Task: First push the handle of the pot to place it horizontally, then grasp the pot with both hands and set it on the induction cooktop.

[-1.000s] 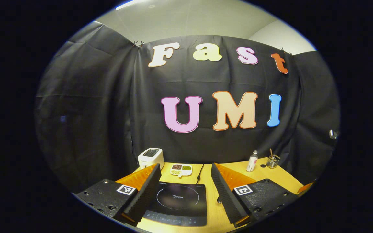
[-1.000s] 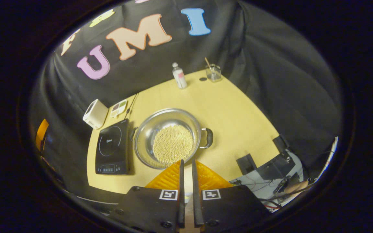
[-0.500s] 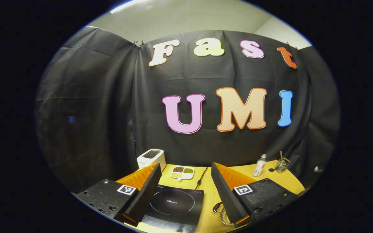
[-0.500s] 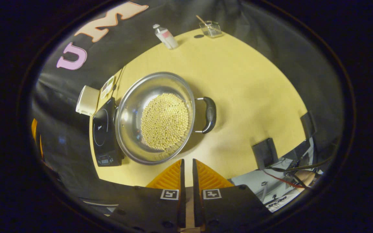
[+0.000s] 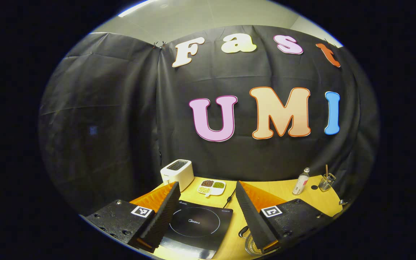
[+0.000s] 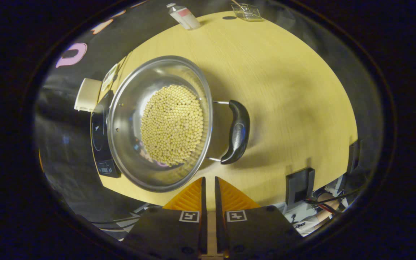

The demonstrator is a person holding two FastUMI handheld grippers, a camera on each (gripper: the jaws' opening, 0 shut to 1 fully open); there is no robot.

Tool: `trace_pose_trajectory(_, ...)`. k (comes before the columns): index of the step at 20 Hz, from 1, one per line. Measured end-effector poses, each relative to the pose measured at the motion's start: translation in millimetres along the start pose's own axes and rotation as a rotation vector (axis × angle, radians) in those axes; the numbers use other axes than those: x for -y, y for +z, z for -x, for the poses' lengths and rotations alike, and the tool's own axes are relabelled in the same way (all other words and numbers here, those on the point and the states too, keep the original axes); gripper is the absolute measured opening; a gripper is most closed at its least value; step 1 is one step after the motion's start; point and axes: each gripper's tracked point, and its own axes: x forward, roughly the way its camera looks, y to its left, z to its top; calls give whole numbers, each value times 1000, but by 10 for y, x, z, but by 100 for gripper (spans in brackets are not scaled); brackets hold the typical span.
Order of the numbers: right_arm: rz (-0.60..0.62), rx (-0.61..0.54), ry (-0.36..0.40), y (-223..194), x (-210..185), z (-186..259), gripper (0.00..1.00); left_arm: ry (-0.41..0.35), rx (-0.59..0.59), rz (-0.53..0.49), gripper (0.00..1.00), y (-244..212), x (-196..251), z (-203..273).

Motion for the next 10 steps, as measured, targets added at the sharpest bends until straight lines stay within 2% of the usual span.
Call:
trace_pose_trajectory(4, -24, -25, -5, 131, 95, -61, 13, 22, -31, -23, 94, -94, 19, -54)
trace_pose_trajectory(6, -54, -33, 5, 192, 140, -64, 13, 10, -37, -25, 92, -94, 71, -75)
trace_pose_trajectory(10, -76, -16, 7, 341, 185, -68, 13, 0, -54, -19, 93, -154, 116, -126)
